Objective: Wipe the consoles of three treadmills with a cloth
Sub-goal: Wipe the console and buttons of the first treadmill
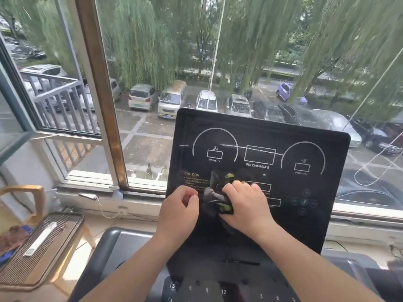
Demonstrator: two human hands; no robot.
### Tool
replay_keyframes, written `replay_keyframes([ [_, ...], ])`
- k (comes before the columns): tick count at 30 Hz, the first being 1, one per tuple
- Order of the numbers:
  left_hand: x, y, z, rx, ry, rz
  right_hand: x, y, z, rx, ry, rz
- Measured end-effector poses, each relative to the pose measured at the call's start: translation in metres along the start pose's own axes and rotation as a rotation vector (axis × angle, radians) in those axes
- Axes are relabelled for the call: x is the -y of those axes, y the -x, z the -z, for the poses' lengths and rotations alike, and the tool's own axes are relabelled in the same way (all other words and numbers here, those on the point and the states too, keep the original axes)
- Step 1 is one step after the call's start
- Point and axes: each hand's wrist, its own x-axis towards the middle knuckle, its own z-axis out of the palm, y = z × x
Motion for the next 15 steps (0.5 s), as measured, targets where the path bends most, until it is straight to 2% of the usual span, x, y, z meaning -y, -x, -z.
replay_keyframes([
  [3,-0.011,0.008,-0.024,0.064,-0.032,0.025,-0.044,0.003,0.018,0.042,0.078,0.033],
  [5,-0.023,0.016,-0.045,0.12,-0.022,0.048,-0.081,0.0,0.036,-0.024,0.069,-0.087],
  [9,-0.039,0.037,-0.091,0.198,0.016,0.072,-0.136,0.022,0.054,-0.163,-0.138,-0.393],
  [12,-0.038,0.056,-0.12,0.21,0.01,0.082,-0.149,0.066,0.039,-0.159,-0.25,-0.587],
  [15,-0.032,0.081,-0.141,0.214,0.005,0.114,-0.141,0.126,0.007,-0.064,-0.256,-0.567],
])
